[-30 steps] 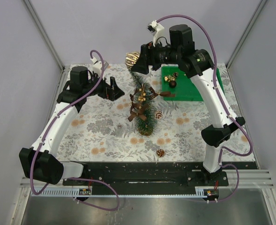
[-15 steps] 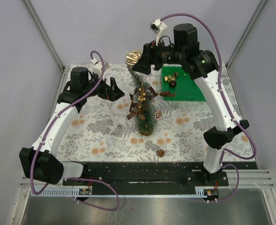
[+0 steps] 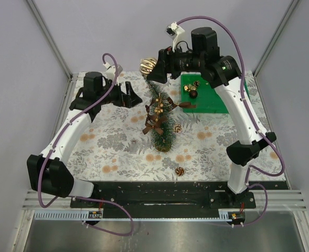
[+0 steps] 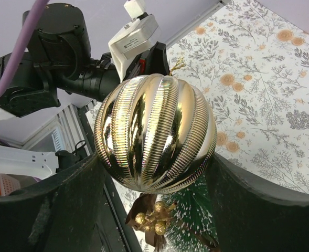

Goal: Decorate the small christmas tree

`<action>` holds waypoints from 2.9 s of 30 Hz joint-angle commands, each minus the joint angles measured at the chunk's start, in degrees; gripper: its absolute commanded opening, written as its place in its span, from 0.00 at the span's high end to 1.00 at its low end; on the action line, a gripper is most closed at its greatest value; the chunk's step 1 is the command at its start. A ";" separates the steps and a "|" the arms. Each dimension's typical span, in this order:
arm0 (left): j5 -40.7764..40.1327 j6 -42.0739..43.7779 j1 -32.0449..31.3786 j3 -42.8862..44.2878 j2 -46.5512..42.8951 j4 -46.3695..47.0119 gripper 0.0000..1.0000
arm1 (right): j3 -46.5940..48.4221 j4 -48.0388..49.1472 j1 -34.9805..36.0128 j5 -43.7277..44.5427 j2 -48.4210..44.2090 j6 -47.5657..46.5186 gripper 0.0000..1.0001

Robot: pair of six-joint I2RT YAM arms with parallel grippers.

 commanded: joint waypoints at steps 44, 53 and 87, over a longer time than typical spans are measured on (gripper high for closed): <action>-0.03 -2.93 -1.88 0.96 -0.41 6.63 0.02 | -2.87 -4.28 0.18 4.05 -3.37 -1.88 0.40; 0.23 -3.46 -1.88 0.87 -0.41 6.89 0.02 | -8.84 -3.14 0.00 4.49 -7.24 -2.50 0.37; 0.41 -4.77 -3.46 6.76 3.28 7.33 0.03 | -2.53 4.52 -5.01 -11.86 -2.32 7.08 0.40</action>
